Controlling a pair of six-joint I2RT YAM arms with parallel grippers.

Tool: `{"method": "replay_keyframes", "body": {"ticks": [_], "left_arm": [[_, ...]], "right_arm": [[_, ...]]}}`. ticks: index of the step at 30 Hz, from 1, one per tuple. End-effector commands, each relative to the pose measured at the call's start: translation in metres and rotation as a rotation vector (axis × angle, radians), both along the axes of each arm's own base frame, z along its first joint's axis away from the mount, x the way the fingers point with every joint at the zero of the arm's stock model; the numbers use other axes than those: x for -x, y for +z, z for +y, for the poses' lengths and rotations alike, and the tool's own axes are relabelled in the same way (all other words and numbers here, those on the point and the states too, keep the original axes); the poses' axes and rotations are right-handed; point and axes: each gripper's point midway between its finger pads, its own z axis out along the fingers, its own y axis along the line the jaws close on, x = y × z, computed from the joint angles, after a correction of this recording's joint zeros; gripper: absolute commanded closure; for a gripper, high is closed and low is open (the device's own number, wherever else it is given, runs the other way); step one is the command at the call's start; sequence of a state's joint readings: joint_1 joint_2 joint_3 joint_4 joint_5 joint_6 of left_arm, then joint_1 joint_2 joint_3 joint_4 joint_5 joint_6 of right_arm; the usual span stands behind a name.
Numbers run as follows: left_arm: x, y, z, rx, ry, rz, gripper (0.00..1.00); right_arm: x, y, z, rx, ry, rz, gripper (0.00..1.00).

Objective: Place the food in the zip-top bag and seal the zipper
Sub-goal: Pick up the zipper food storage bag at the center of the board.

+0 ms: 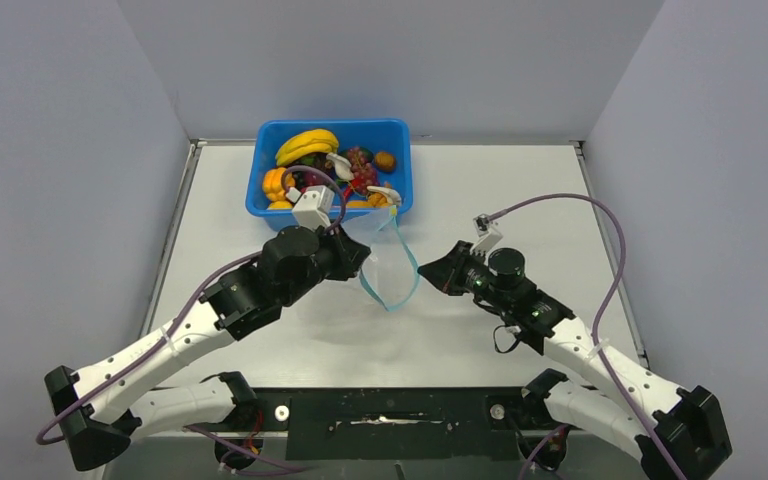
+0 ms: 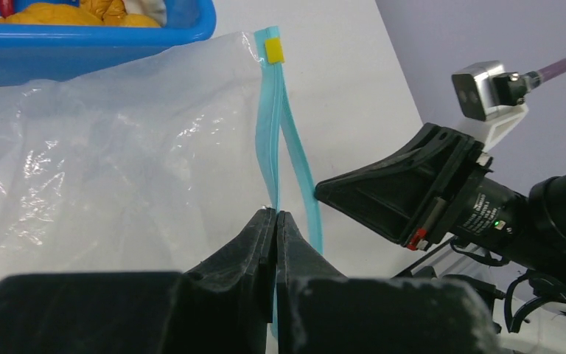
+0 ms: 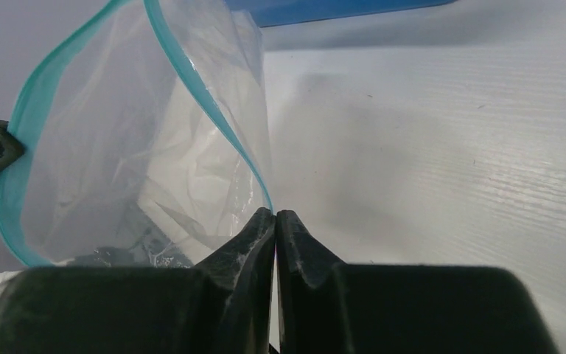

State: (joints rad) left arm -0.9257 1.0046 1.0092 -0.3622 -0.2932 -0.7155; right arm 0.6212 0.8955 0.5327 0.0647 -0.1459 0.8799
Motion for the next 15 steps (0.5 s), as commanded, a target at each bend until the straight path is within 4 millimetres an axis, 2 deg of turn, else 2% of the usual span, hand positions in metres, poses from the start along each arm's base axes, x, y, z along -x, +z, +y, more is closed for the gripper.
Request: {"method": "replay_keyframes", "body": {"ticks": [1,2,4,11,15], "left_arm": [[-0.007,0.028,-0.016,0.092,-0.029,-0.06,1.0],[-0.008,0.026,-0.016,0.083,-0.029,-0.06,1.0],[-0.01,0.021,-0.017,0.068,-0.027,-0.055,1.0],[-0.011,0.014,-0.022,0.067,-0.038,-0.051,1.0],[-0.015,0.006,-0.019,0.034,-0.016,-0.047,1.0]], "right_arm": [[-0.004,0.016,0.012,-0.016,0.049,-0.013,0.8],[-0.003,0.017,0.016,-0.025,0.067,0.005,0.7],[-0.004,0.017,0.022,-0.037,0.077,0.031,0.62],[-0.011,-0.003,0.025,-0.027,0.049,0.086,0.57],[-0.003,0.002,0.035,-0.092,0.104,0.091,0.51]]}}
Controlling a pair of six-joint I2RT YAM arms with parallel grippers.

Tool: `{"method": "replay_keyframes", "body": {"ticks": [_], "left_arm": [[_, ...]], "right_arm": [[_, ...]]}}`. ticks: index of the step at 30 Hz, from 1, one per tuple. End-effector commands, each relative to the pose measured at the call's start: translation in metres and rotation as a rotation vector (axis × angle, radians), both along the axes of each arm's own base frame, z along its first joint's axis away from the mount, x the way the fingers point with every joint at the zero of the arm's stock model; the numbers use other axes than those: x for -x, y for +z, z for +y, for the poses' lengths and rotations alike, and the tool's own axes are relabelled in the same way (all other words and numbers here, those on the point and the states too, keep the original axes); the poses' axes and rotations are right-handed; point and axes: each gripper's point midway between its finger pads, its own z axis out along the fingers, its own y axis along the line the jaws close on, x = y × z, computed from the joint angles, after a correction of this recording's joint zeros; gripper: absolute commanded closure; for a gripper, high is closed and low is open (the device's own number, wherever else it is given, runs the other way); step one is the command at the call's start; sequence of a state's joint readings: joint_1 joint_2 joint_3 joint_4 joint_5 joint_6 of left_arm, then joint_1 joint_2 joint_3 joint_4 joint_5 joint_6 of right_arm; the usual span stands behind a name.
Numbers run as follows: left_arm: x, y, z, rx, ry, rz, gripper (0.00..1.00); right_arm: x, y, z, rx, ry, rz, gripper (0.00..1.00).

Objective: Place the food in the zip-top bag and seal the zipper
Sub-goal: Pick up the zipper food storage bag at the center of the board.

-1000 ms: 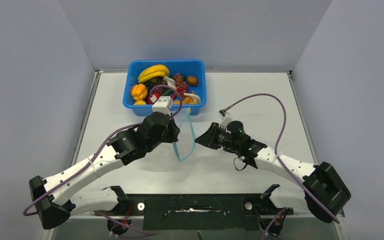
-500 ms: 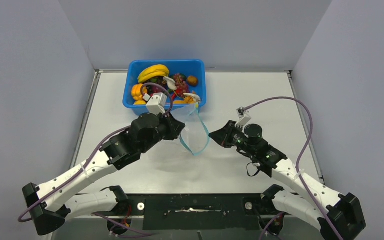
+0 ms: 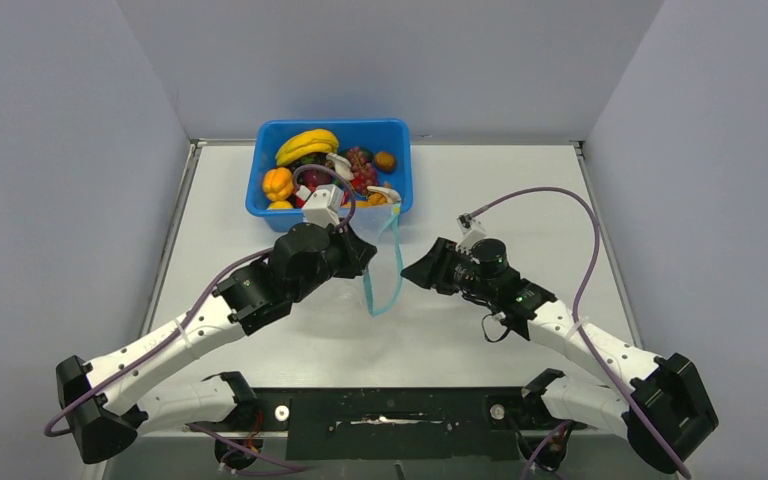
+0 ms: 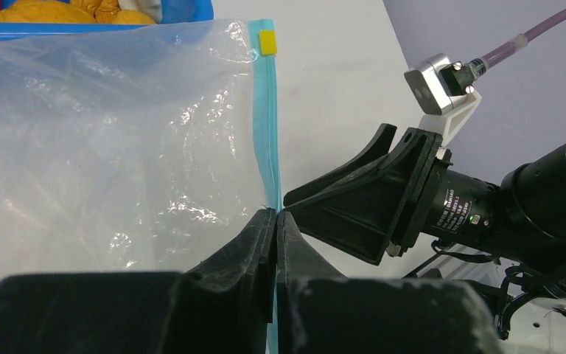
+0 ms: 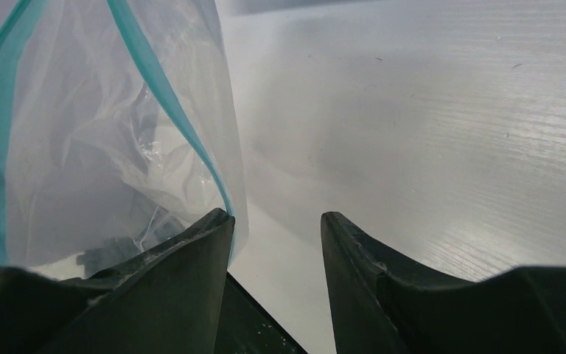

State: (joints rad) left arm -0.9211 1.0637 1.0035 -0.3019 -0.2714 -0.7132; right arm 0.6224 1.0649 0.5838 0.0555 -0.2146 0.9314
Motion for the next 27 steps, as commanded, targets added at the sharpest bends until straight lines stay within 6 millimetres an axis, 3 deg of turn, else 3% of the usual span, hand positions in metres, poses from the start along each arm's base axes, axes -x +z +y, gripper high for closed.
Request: {"method": "replay_keyframes", "body": {"ticks": [1,4,7,18,23,27], "left_arm": [[-0.009,0.013,-0.003,0.02,0.009,-0.057,1.0],[-0.014,0.003,0.003,-0.021,0.037,-0.05,1.0],[-0.016,0.0,0.004,-0.036,0.044,-0.042,1.0],[-0.016,0.002,-0.003,0.01,0.041,-0.03,1.0],[-0.026,-0.016,0.004,-0.061,0.091,-0.008,1.0],[-0.029,-0.018,0.002,-0.062,0.089,0.001,1.0]], "right_arm": [[0.001,0.034,0.017,-0.132,0.053,-0.063,0.51],[0.004,0.038,0.015,-0.149,0.047,-0.068,0.48],[0.004,0.045,0.012,-0.161,0.029,-0.083,0.37],[0.002,0.032,0.015,-0.126,0.051,-0.057,0.37],[0.008,0.052,0.013,-0.144,0.066,-0.095,0.34],[0.005,0.057,0.002,-0.1,0.023,-0.12,0.33]]}}
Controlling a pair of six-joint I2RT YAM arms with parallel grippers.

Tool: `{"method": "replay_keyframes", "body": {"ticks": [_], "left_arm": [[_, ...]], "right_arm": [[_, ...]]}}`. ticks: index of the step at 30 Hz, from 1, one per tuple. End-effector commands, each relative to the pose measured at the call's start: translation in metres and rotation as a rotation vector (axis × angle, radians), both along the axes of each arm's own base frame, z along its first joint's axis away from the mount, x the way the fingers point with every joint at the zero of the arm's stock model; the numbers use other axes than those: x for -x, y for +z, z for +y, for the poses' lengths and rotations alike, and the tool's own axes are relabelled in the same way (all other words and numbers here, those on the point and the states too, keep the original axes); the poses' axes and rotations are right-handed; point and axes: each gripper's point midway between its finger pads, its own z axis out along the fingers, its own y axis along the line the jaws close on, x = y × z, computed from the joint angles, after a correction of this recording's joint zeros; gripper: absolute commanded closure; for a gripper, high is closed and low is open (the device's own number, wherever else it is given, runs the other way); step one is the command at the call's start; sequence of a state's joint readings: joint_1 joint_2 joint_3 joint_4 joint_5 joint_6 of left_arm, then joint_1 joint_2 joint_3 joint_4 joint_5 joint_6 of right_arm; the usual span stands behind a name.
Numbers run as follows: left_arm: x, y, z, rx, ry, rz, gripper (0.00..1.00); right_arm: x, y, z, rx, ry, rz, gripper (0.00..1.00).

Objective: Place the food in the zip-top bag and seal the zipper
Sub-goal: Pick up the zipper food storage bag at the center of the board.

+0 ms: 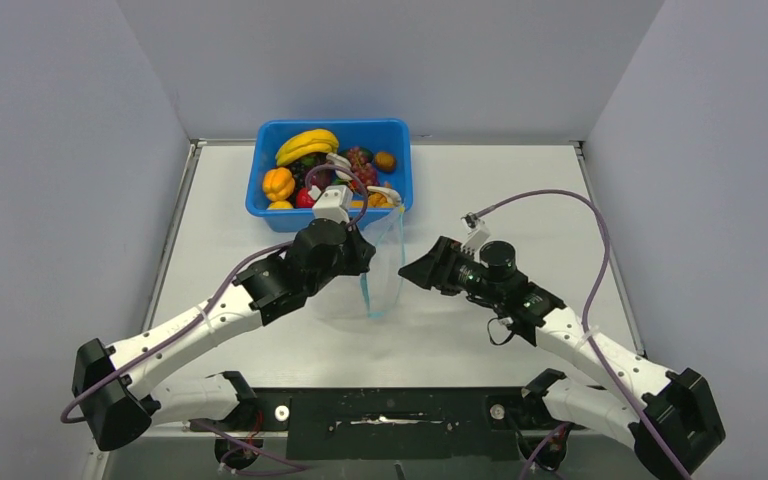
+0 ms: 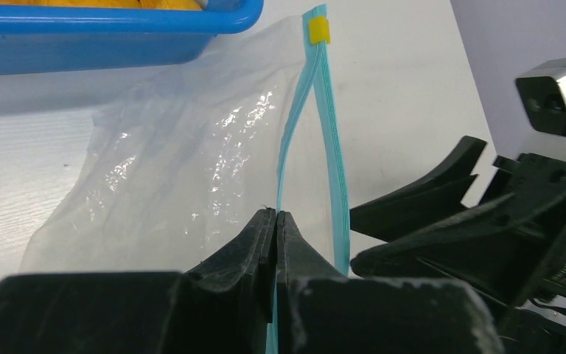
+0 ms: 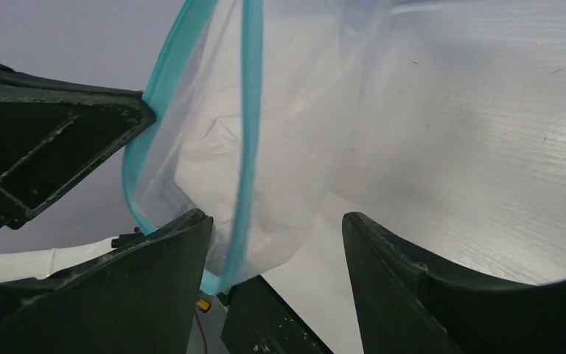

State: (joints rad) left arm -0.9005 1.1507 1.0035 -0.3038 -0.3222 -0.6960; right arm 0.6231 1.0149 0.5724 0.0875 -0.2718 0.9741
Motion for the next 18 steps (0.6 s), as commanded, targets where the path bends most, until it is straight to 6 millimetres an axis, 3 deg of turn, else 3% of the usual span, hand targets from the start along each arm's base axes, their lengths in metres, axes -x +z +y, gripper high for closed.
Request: {"method": "replay_keyframes", "body": {"ticks": [1,11,16,18], "left_arm": [[-0.01,0.013,-0.001,0.037,0.028,-0.031,1.0],[-0.004,0.016,-0.008,0.125,0.008,-0.02,1.0],[0.001,0.03,-0.01,0.179,-0.02,-0.038,1.0],[0.002,0.038,-0.01,0.203,-0.024,-0.054,1.0]], "right_arm": [[-0.006,0.034,-0.005,-0.011,-0.028,-0.102,0.33],[-0.015,0.007,0.0,0.04,-0.015,-0.057,0.35],[-0.022,0.002,0.003,0.055,-0.008,-0.06,0.63],[-0.023,0.001,0.002,0.058,-0.015,-0.065,0.83]]}}
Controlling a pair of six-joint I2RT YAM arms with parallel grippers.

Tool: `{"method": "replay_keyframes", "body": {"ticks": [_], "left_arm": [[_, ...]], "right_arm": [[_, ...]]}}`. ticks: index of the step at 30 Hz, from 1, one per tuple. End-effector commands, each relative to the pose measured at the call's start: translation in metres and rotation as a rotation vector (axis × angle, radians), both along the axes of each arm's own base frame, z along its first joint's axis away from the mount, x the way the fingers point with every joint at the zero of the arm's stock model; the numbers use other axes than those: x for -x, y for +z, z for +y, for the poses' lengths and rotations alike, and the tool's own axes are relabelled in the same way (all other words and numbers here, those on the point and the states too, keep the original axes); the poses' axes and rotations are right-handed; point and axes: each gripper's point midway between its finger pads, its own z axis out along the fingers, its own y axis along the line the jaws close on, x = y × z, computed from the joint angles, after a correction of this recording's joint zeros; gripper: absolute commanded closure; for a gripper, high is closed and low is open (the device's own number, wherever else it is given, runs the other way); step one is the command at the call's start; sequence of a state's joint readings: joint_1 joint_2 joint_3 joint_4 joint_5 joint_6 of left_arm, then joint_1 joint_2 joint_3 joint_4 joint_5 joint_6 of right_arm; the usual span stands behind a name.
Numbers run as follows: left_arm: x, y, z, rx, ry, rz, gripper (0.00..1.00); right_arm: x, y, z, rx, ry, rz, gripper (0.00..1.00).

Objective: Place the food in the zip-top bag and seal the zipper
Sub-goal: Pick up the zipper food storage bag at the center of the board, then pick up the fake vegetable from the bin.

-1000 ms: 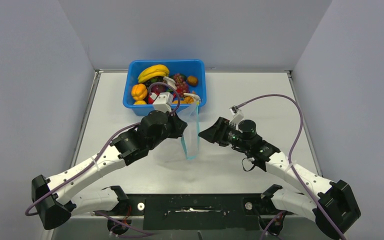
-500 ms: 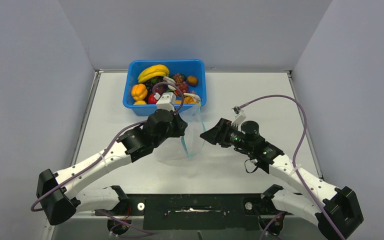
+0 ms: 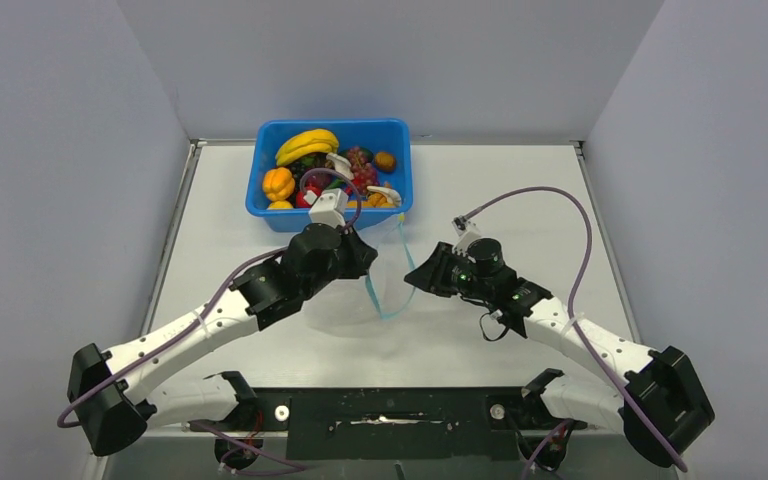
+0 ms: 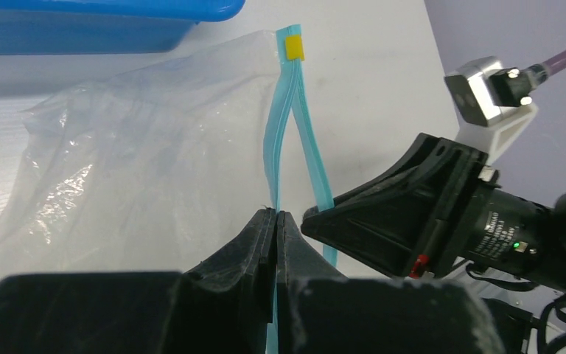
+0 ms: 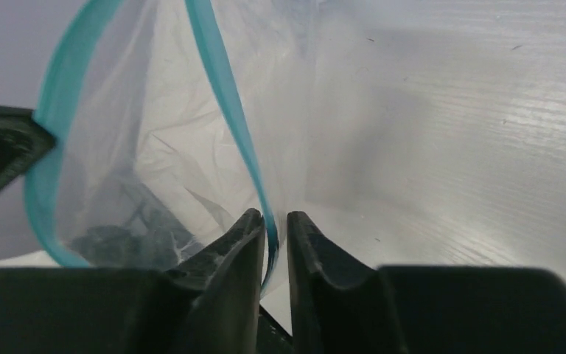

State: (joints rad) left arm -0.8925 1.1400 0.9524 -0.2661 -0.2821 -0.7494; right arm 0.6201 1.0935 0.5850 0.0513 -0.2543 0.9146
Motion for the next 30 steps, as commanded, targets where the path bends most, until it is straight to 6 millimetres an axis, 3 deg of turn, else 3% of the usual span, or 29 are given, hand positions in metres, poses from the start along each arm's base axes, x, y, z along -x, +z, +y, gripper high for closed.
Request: {"method": "replay_keyframes", "body": {"ticks": [1,3,7,11,14,18,26,30], "left_arm": [[-0.002,0.051,-0.006,0.16,-0.011,-0.102,1.0],[-0.003,0.053,-0.004,0.167,-0.005,-0.108,1.0],[-0.007,0.054,0.001,0.153,-0.001,-0.117,0.99],[-0.022,0.055,0.023,0.059,0.084,-0.136,0.59],[-0.039,0.054,0.048,-0.027,0.173,-0.136,0.45],[-0.064,0.052,0.079,-0.123,0.252,-0.134,0.4],[-0.129,0.023,0.169,-0.388,0.446,-0.09,0.33],[-0.156,0.008,0.201,-0.504,0.506,-0.064,0.28]], "right_arm": [[-0.017,0.031,0.003,-0.039,-0.017,-0.108,0.91],[-0.018,0.033,-0.001,-0.033,-0.023,-0.125,1.0],[-0.02,0.041,-0.009,-0.003,-0.04,-0.167,1.0],[-0.022,0.048,-0.019,0.05,-0.063,-0.192,1.0],[-0.022,0.053,-0.027,0.088,-0.081,-0.203,1.0],[-0.023,0.061,-0.035,0.123,-0.103,-0.227,1.0],[-0.022,0.064,-0.038,0.148,-0.091,-0.235,1.0],[-0.023,0.063,-0.039,0.153,-0.089,-0.235,1.0]]}}
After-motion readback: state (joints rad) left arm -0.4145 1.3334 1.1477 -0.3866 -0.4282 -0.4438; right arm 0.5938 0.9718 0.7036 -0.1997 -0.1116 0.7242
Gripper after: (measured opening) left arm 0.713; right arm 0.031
